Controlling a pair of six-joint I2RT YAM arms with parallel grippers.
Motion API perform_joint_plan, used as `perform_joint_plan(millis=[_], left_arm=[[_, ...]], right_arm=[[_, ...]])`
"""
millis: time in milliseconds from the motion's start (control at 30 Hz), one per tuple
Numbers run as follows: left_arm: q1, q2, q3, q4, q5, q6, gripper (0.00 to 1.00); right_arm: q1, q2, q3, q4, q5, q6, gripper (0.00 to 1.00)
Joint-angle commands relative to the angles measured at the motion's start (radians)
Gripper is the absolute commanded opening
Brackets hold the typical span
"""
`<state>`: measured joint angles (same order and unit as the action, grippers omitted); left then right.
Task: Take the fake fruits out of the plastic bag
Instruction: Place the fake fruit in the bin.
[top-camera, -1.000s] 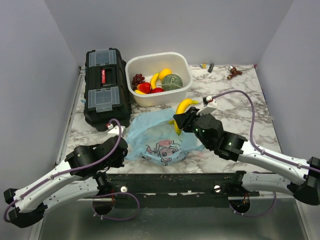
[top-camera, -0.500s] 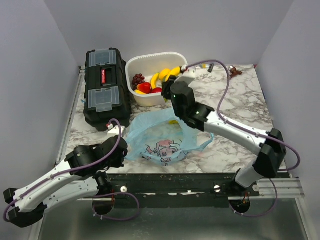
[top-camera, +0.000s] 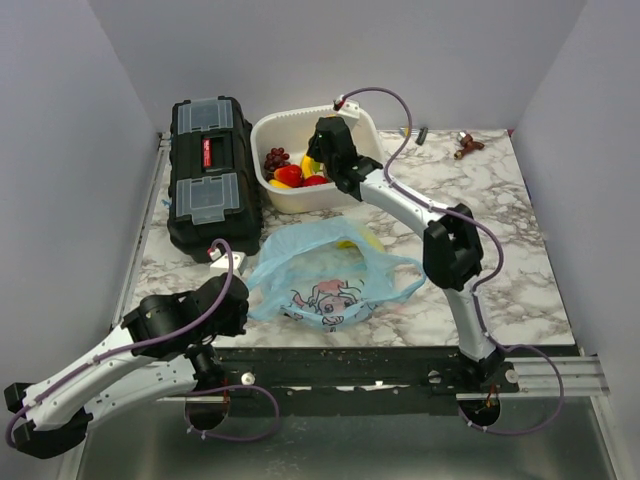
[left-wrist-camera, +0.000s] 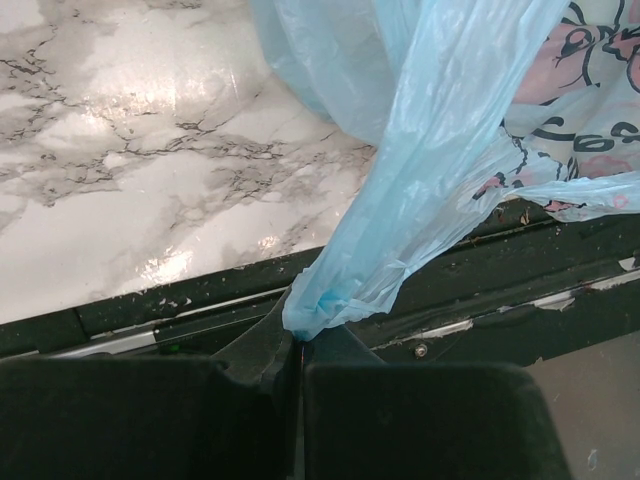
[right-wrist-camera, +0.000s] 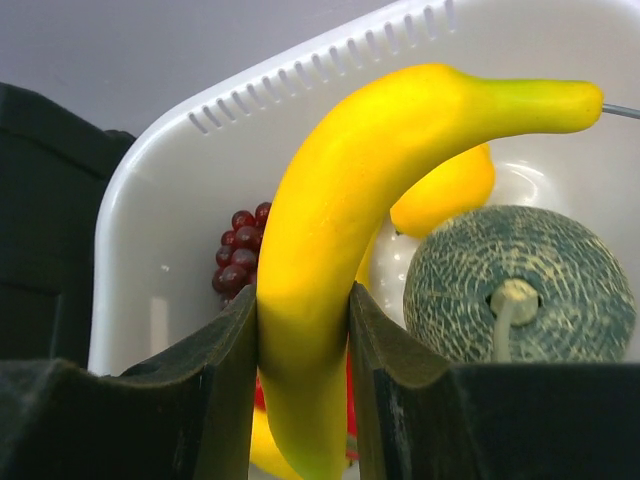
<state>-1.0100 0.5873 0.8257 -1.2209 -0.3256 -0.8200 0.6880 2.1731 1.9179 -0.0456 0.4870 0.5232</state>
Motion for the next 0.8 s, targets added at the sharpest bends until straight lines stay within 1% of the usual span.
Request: perform_joint_plan(millis=[0,67,167,367,500,567,633,700,767], left_arm=[[-0.001,0.009,0.000,-0.007,-0.015,0.002,0.00],[-0.001,0.013,0.000,-0.006,-0.015,0.002,0.00],[-0.001,0.013,0.000,-0.005,-0.014,0.002,0.00],[-0.001,-0.002,0.000,-0.008,-0.020,-0.001,0.00],[-0.001,-0.008,0.000,-0.008,-0.023,-0.003,0.00],[-0.001,-0.009,0.000,-0.008,-0.024,-0.004,0.00],[-0.001,-0.011,0.000,-0.008,-0.026,-0.005,0.00],[-0.001,-0.014,0.000,-0.008,-0.025,-0.005,0.00],[-0.001,-0.015,0.000,-0.008,-0.026,-0.004,0.00]], right_arm=[[-0.023,0.117,0.157,-0.085,-0.095,0.024,0.09],[-0.031,0.171,0.209,-0.105,-0.112,0.023,0.16],[-0.042,0.239,0.271,-0.134,-0.138,0.036,0.22],[-0.058,0.298,0.298,-0.137,-0.172,0.050,0.35],[-0.061,0.309,0.302,-0.145,-0.197,0.045,0.43],[-0.062,0.311,0.318,-0.165,-0.206,0.039,0.50],[-0.063,0.304,0.341,-0.198,-0.219,0.035,0.54],[-0.062,0.280,0.348,-0.212,-0.238,0.028,0.61],[-0.062,0.243,0.348,-0.224,-0.252,0.025,0.63]])
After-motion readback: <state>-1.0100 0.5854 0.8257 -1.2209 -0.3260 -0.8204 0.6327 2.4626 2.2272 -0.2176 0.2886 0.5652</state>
